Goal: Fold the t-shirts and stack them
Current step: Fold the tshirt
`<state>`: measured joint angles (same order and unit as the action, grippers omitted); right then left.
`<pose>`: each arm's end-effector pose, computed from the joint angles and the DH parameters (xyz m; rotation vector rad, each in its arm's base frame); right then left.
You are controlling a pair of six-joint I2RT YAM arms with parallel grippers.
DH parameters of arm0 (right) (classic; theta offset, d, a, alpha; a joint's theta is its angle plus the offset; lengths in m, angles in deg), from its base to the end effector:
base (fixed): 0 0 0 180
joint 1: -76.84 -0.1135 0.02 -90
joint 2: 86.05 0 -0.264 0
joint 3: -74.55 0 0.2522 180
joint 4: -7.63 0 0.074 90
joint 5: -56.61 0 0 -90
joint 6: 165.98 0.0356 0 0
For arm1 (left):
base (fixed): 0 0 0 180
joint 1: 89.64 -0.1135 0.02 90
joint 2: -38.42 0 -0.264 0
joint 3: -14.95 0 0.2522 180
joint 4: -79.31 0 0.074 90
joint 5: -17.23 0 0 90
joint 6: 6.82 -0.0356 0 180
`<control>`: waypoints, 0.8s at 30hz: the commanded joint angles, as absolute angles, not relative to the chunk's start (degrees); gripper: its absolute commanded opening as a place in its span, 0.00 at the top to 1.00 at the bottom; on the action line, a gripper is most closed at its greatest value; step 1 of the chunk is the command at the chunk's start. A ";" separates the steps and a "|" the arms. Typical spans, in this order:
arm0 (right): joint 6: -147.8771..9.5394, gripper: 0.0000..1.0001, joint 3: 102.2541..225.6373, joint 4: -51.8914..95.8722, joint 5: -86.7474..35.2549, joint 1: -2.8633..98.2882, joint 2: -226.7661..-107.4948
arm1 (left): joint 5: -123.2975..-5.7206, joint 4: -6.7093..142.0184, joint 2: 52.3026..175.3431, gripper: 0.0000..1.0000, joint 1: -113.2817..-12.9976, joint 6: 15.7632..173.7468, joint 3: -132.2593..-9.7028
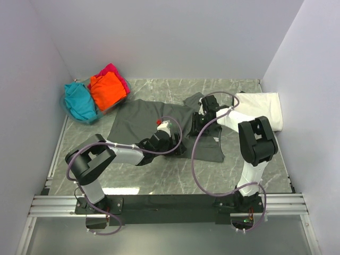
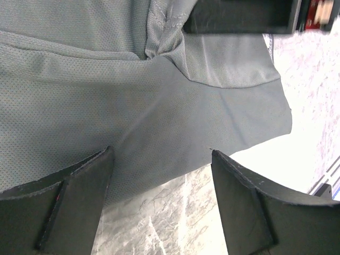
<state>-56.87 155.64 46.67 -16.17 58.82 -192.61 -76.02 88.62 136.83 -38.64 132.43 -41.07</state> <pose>0.3480 0.1243 0.1606 -0.0681 2.7556 0.5938 0.2134 -0.2604 0.1448 -0.0002 2.3049 -0.9168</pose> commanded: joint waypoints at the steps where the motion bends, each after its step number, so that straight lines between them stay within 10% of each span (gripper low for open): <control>1: -58.14 0.51 159.23 45.48 -17.30 60.40 -194.85 | -76.29 87.70 137.82 0.19 -37.43 133.62 -38.63; 12: -57.35 0.51 167.33 43.10 -16.78 62.43 -188.21 | -77.25 84.89 138.35 0.19 -35.32 132.31 -45.21; 24: -53.40 0.50 140.09 39.95 -13.79 62.16 -170.09 | -85.52 74.61 129.21 0.15 -41.81 125.19 -46.02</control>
